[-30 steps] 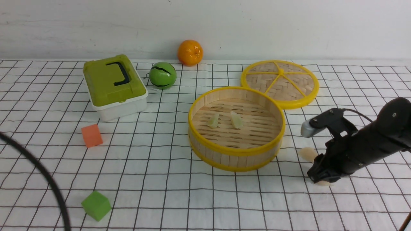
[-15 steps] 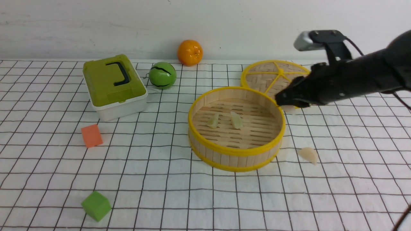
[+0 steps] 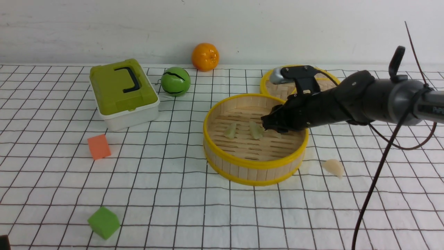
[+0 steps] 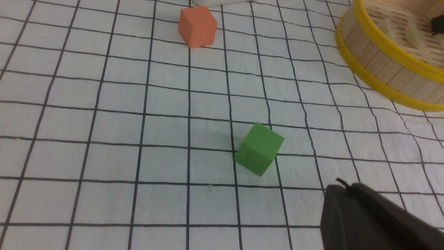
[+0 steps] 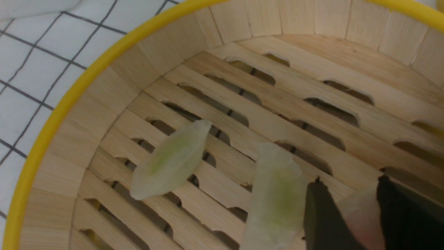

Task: Put the dumplings into the steamer on the table with the white tablecloth.
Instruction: 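Place the dumpling in the bamboo steamer basket with the right gripper, then reach for and grasp a dumpling lying on the table beside the steamer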

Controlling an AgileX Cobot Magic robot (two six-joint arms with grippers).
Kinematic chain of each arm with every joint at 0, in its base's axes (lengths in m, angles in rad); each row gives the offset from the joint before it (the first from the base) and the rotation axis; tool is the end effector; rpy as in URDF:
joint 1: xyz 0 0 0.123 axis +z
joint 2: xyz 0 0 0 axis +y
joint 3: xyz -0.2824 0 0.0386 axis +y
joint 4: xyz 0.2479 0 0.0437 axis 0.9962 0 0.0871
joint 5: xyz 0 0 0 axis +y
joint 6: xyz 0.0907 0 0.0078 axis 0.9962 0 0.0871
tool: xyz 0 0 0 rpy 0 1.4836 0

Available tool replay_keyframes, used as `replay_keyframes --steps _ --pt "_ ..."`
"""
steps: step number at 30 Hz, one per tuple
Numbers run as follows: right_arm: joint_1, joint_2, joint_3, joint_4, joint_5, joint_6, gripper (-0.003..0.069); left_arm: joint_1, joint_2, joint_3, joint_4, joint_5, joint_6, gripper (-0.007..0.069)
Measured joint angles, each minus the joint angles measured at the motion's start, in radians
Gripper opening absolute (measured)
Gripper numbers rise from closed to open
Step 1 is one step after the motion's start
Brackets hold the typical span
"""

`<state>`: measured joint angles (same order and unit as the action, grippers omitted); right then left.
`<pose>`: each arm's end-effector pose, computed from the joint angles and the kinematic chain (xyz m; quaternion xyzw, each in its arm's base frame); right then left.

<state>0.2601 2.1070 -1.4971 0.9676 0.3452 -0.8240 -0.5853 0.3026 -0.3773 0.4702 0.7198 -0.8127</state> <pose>0.4487 0.1458 0.1819 -0.1231 0.8960 0.2019 0.3758 0.0667 -0.0115 0.2642 -0.0183 0.8539 -0.1357 0.5022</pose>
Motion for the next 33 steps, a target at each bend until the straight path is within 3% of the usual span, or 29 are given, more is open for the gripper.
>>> replay_keyframes --steps 7,10,12,13,15,20,30,33 --pt "-0.011 -0.056 0.000 -0.005 0.058 0.001 0.0416 0.000 0.000 0.000 0.002 -0.002 0.000 -0.0013" --pt "-0.033 -0.126 0.000 -0.058 0.114 0.000 0.0441 0.000 0.000 0.000 0.002 -0.002 0.000 -0.0013" --pt "-0.073 -0.211 -0.002 -0.179 0.196 -0.018 0.0446 0.000 0.000 0.000 0.004 -0.002 0.000 -0.0013" --pt "-0.081 -0.221 -0.002 -0.190 0.208 -0.024 0.0446 0.000 0.000 0.000 0.004 -0.002 0.000 -0.0013" --pt "-0.131 -0.254 -0.003 -0.349 0.298 -0.034 0.0438 0.000 0.000 0.000 0.006 -0.003 0.000 -0.0013" --pt "-0.205 -0.186 -0.002 -0.487 0.410 0.002 0.0402 0.000 0.000 0.000 0.007 -0.006 -0.001 -0.0013" --pt "-0.219 -0.007 -0.003 -0.505 0.459 0.004 0.0300 0.000 0.000 0.000 0.011 -0.016 -0.004 -0.0011" --pt "-0.220 -0.004 -0.010 -0.517 0.469 0.004 0.0234 0.000 0.001 0.000 0.012 -0.016 -0.004 -0.0011"
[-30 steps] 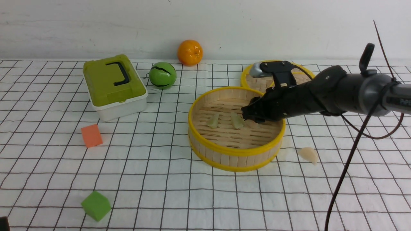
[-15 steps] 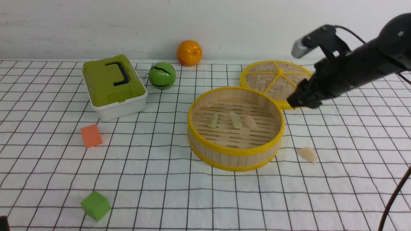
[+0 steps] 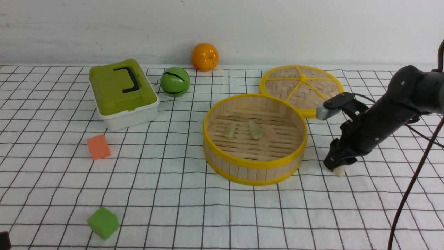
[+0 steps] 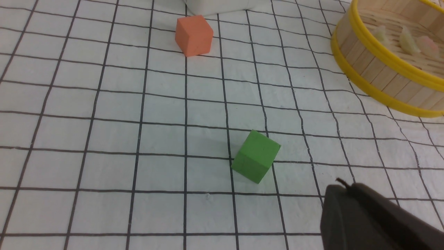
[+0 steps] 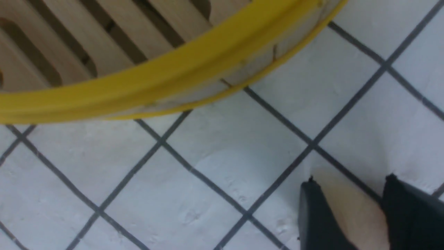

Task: Put the dumplings into the steamer on the table with the white tablecloth.
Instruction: 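Reach for and grasp a dumpling lying on the table beside the steamer, then place the dumpling in the bamboo steamer basket with the right gripper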

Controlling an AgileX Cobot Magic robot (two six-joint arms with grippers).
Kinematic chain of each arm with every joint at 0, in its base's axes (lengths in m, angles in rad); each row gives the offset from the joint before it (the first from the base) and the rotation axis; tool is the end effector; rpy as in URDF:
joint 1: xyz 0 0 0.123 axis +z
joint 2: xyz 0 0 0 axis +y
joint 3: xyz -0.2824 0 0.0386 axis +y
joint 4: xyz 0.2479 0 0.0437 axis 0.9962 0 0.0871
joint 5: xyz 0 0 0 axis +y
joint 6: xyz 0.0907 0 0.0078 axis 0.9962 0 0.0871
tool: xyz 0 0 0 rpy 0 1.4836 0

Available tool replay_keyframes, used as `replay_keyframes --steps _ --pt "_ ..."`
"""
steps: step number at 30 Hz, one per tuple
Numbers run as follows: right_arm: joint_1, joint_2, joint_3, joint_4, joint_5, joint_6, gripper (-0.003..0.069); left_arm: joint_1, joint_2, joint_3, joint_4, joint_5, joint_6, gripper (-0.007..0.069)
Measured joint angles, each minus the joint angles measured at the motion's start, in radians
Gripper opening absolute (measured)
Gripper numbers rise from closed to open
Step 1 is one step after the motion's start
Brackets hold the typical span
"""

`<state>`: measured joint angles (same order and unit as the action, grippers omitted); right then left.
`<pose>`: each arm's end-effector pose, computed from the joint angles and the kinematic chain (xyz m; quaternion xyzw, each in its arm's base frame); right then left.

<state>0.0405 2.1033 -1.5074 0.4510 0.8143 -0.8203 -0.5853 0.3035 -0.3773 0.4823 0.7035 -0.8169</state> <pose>0.4302 0.0464 0.1612 -0.2834 0.9342 0.1210 0.1800 0.0675 -0.0119 0.2656 -0.0156 0.8494 -0.1368 0.5095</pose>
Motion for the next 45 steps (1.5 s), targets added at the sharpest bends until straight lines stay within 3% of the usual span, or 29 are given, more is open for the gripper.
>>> replay_keyframes --steps 3,10,13,16,21,25,29,34,37,39,45 --pt "0.000 -0.001 -0.001 -0.002 0.026 0.000 0.0189 0.000 0.000 0.000 0.002 0.000 0.000 -0.0011" --pt "0.000 -0.058 -0.064 -0.019 0.162 0.049 0.0178 0.000 0.000 0.000 0.005 0.000 0.000 -0.0008" --pt "0.007 -0.107 -0.149 0.052 0.177 0.118 0.0176 0.000 0.000 0.000 0.005 0.000 0.000 -0.0005" --pt "0.040 -0.132 -0.208 0.202 0.139 0.123 0.0176 0.000 0.000 0.000 0.007 0.000 0.000 -0.0003" --pt "0.123 -0.094 -0.215 0.277 0.007 -0.022 0.0174 0.000 0.000 0.000 0.009 0.000 0.000 -0.0001" --pt "0.168 -0.005 -0.215 0.256 -0.071 -0.108 0.0174 0.000 0.000 0.000 0.010 0.000 -0.001 0.0000" --pt "0.169 0.025 -0.213 0.236 -0.098 -0.105 0.0174 0.000 0.000 0.000 0.010 -0.001 -0.001 0.0000" --pt "0.169 0.033 -0.212 0.214 -0.130 -0.055 0.0238 0.000 0.000 0.000 0.020 -0.001 -0.001 0.0003" --pt "0.169 0.033 -0.212 0.174 -0.134 -0.027 0.0339 0.000 0.000 0.000 0.021 -0.001 -0.001 0.0006" --pt "0.169 0.028 -0.212 0.157 -0.118 -0.002 0.0365 0.000 0.000 0.000 0.021 -0.001 -0.001 0.0006" --pt "0.168 -0.074 -0.212 0.049 -0.044 0.127 0.0333 0.000 0.000 0.000 0.023 -0.001 -0.003 0.0007"
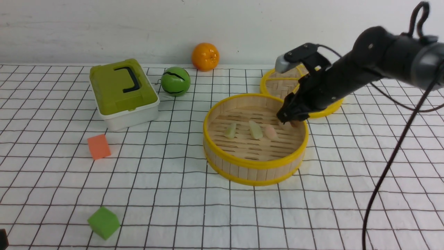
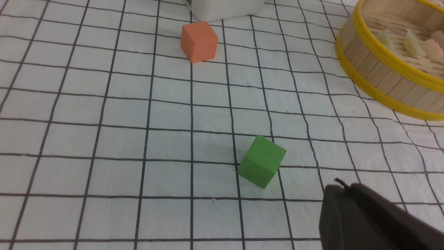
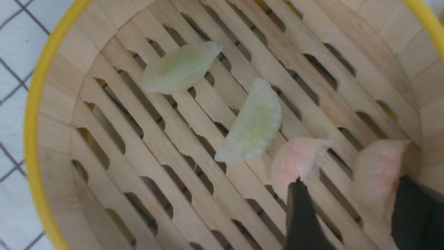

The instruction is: Put the dumplings into the steamer on the table with the white tablecloth.

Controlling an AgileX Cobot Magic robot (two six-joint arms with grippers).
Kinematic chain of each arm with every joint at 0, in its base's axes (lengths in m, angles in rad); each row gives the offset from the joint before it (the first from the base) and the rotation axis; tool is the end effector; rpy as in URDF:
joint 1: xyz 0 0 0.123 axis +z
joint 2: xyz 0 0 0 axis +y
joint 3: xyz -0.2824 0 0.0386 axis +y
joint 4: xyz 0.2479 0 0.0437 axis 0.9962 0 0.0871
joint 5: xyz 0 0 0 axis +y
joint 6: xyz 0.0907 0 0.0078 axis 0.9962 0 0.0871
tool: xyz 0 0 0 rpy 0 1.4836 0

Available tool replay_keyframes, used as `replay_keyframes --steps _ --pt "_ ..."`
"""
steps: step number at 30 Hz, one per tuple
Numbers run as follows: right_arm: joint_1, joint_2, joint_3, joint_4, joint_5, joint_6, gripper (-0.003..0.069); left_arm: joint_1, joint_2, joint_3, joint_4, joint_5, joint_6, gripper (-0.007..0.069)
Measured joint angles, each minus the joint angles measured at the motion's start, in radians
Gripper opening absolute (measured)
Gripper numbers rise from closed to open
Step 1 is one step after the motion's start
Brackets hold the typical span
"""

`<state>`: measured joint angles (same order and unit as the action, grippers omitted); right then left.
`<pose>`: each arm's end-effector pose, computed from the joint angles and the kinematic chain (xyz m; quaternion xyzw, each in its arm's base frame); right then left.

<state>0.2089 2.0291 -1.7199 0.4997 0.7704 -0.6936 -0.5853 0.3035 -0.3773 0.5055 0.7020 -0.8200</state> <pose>0.4441 0.1252 0.2566 -0.2961 0.8885 0.1430 0.3200 0.0681 -0.0109 0.2664 -0.0126 0.8470 -0.1291 0.5154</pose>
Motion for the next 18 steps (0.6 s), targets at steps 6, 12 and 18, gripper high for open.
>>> replay_keyframes --steps 6,12,18 --pt "-0.032 -0.379 -0.018 -0.271 0.199 0.196 0.0079 0.000 0.000 0.000 0.000 0.000 0.000 0.0013" --pt "-0.134 -0.788 0.099 -0.410 0.214 0.448 -0.0022 0.000 0.000 0.000 0.000 0.000 0.000 0.0015" --pt "-0.153 -1.248 0.620 -0.393 -0.180 0.559 -0.0020 0.000 0.000 0.000 0.000 0.000 0.000 0.0015"
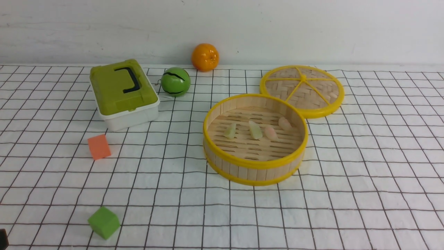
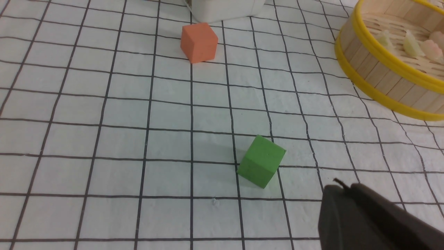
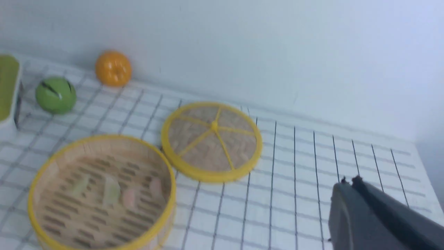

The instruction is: Put the dumplings into the steamer on the table with the white tablecloth.

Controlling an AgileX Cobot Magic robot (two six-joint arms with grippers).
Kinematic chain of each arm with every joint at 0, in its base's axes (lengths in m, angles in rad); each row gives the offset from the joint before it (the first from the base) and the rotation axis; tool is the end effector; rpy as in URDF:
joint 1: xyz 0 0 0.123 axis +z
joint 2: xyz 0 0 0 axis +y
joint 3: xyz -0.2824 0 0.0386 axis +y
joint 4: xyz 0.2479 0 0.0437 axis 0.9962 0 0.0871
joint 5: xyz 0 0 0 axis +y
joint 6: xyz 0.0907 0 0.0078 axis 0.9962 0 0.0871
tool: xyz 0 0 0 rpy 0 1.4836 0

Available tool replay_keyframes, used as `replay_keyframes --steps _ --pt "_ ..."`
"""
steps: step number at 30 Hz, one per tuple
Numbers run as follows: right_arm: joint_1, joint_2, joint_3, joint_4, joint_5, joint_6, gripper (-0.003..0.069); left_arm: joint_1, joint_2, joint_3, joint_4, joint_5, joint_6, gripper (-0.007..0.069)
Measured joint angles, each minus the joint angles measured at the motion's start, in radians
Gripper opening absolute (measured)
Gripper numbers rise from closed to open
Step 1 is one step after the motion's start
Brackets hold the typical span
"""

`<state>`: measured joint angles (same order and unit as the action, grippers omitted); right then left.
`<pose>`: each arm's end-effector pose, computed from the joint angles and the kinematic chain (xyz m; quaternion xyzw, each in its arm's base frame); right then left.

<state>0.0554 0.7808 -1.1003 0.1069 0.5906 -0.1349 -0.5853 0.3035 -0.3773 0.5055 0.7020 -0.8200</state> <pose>0.1370 0.0130 0.4520 -0.0579 0.7659 0.0258 0.6398 0.0681 -0.0109 0.2664 -0.0126 0.8470 -0.1291 0.5154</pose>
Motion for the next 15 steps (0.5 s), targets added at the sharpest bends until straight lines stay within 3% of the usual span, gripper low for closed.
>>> replay_keyframes --steps 3,4,7,15 --pt "0.000 -0.153 0.228 0.020 -0.254 0.012 -0.0018 0.000 0.000 0.000 0.000 0.000 -0.001 0.0015" --pt "0.000 -0.264 0.412 0.025 -0.460 0.016 -0.0018 0.000 0.000 0.000 0.000 0.000 -0.001 0.0015" --pt "0.000 -0.433 0.690 0.028 -0.723 0.017 -0.0015 0.000 0.000 0.000 0.000 0.000 -0.001 0.0015" --pt "0.000 -0.750 1.045 0.028 -0.808 0.022 -0.0010 0.000 0.000 0.000 0.000 0.000 -0.001 0.0015"
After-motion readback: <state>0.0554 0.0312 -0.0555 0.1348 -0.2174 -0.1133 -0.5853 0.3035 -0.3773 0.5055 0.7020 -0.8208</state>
